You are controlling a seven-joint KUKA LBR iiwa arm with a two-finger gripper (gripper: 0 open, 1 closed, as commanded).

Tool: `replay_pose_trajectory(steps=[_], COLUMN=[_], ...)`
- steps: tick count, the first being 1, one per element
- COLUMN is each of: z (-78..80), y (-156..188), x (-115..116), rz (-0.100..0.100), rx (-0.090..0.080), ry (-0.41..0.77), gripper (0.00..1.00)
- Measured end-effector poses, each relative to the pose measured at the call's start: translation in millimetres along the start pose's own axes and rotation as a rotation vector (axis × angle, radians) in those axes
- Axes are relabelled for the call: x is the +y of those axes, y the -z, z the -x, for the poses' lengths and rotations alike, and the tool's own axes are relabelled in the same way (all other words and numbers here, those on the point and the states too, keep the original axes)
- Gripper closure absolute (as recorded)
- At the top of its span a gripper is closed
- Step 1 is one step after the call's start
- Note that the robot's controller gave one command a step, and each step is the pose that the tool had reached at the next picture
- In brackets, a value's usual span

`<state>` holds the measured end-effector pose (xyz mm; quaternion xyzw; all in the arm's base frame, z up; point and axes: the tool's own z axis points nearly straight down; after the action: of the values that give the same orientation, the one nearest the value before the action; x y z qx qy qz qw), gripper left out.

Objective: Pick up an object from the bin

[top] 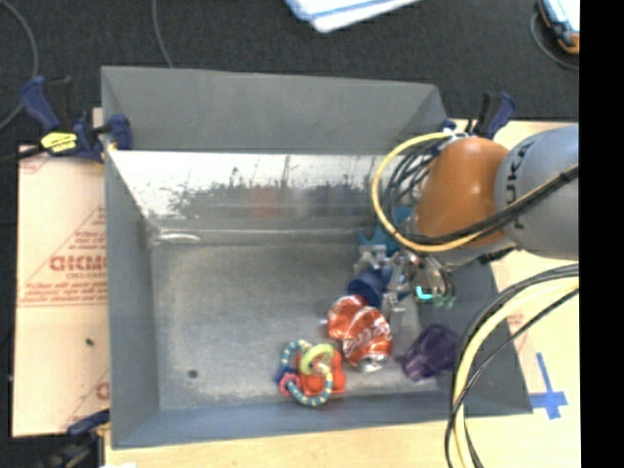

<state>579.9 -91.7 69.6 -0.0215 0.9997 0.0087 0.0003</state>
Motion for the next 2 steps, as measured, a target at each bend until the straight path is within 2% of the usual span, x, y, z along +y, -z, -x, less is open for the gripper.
replay_pose_trajectory(steps=[1,2], z=[0.0,0.4], y=[0.3,1.1], x=[0.8,9.7], rz=[0.001,-0.001], rx=[0.0,0.002], ry=[-0.013,0.053], gripper=[0.0,0.0])
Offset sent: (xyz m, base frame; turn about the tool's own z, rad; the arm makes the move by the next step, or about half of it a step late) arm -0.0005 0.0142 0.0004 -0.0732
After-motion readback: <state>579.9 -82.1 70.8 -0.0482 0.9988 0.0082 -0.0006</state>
